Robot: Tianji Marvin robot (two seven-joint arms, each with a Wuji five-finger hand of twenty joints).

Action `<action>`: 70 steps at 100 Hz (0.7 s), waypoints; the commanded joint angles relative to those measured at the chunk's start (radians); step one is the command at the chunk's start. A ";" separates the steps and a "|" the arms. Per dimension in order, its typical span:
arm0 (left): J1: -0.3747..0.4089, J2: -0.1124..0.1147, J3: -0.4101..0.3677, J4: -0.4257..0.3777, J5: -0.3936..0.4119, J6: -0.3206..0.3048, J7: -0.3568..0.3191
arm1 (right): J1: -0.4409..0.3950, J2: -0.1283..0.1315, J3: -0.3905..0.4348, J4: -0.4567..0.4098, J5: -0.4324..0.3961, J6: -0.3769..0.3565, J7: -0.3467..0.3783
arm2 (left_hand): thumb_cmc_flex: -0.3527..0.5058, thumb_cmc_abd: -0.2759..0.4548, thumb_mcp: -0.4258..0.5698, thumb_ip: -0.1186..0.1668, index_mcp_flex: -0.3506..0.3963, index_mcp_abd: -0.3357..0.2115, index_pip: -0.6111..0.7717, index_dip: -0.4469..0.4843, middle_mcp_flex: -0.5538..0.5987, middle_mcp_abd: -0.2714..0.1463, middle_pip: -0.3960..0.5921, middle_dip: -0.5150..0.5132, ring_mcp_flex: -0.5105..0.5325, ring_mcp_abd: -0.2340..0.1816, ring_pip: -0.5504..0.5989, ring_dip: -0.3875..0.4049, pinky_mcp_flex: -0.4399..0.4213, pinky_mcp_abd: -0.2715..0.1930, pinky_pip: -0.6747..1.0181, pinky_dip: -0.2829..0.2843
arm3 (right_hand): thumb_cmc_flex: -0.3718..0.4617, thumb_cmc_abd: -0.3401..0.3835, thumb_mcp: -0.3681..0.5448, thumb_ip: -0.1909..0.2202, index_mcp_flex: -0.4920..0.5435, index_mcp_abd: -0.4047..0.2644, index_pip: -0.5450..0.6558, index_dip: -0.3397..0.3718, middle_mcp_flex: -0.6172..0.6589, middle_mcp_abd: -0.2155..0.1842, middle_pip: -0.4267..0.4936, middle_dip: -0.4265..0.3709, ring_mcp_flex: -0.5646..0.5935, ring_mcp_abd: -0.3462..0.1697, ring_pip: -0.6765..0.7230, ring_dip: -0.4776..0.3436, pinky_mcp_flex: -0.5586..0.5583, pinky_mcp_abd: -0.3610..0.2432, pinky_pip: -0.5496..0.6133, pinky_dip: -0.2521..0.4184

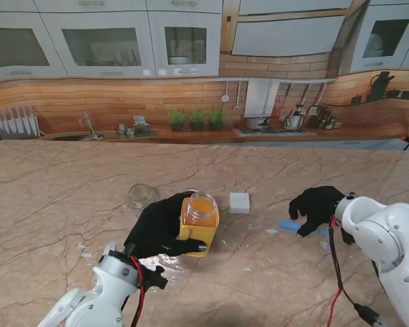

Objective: Portion coffee beans from the glass jar into the coffee jar

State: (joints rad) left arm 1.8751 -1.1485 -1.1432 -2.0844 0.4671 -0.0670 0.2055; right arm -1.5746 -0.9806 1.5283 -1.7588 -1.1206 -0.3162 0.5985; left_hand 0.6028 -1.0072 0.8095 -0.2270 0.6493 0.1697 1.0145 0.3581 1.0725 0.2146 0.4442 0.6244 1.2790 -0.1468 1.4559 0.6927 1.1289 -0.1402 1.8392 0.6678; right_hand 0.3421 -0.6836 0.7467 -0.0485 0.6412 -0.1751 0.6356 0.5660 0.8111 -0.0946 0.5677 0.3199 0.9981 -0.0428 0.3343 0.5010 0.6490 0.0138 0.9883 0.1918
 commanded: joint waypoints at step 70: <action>0.000 -0.006 0.002 0.006 0.000 0.003 0.007 | 0.013 -0.004 -0.046 0.145 -0.056 0.136 -0.059 | 0.188 0.207 0.269 0.140 0.058 -0.239 0.266 0.080 0.116 -0.119 0.122 0.084 -0.003 0.057 -0.053 0.012 -0.021 -0.135 0.181 -0.012 | 0.023 -0.020 -0.028 0.011 0.099 -0.038 0.076 -0.006 0.136 -0.006 0.031 0.002 0.113 -0.013 0.077 0.042 0.085 -0.012 0.097 -0.024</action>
State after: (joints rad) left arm 1.8703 -1.1494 -1.1437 -2.0794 0.4682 -0.0661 0.2108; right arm -1.5579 -0.9810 1.4869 -1.6133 -1.1778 -0.1720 0.5441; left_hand 0.6029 -1.0072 0.8095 -0.2270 0.6492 0.1697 1.0145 0.3581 1.0725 0.2145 0.4442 0.6245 1.2790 -0.1465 1.4559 0.6927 1.1289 -0.1399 1.8392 0.6678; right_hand 0.3454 -0.6836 0.7237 -0.0485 0.7121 -0.1877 0.6857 0.5644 0.9068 -0.0970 0.5704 0.3192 1.0735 -0.0440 0.3826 0.5216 0.7203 0.0102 1.0517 0.1678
